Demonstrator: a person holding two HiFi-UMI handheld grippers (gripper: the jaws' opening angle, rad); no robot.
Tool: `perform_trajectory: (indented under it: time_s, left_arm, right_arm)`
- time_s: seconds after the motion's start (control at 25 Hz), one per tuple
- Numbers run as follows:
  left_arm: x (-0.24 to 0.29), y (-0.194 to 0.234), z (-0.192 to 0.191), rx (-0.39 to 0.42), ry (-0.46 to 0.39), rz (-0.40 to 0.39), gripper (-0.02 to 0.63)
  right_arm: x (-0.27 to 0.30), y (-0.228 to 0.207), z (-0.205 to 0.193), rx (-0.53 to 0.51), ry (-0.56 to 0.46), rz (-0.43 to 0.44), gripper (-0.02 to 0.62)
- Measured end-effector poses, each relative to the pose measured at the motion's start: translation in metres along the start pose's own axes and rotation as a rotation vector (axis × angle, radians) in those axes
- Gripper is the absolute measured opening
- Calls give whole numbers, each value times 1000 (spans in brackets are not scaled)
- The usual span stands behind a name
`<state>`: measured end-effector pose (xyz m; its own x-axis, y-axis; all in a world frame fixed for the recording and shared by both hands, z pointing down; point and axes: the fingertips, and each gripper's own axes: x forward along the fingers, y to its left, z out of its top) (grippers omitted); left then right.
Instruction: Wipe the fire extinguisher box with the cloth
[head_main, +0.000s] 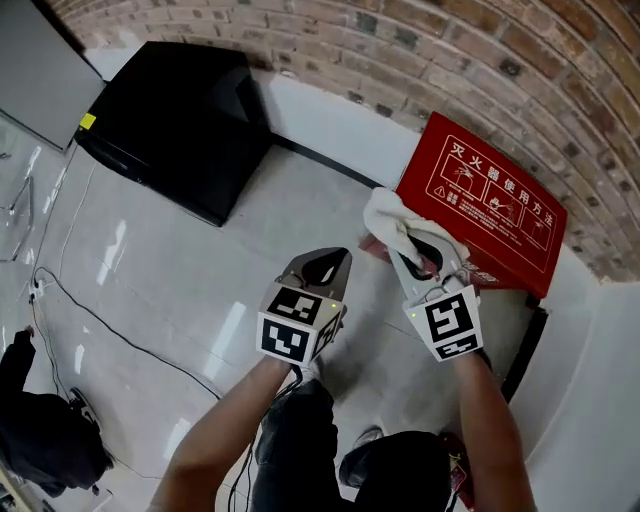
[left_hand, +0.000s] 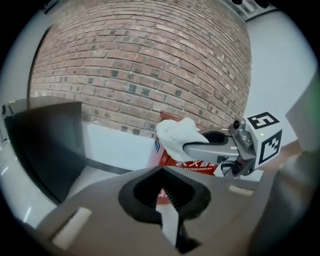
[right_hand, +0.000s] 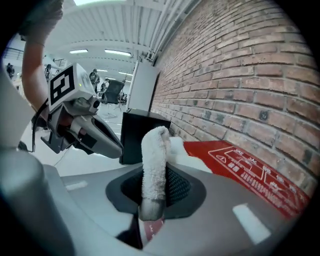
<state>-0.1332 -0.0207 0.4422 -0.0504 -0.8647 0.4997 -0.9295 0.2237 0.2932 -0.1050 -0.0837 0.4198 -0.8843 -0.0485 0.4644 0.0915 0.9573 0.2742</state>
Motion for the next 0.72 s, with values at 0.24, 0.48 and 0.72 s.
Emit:
perform_trajectory:
  time_s: [0.24,0.48,0.72]
  left_arm:
    - [45,16,-60,117,-9,2,0]
    - [89,27,-132,125,6,8,0]
    - [109,43,-189,102,83,8,0]
  right_arm:
    - [31,15,-62,-59,-53,-67,84]
    - [81,40,-151,-35,12,-54,84]
    - [132,66,-229,81,102,0,84]
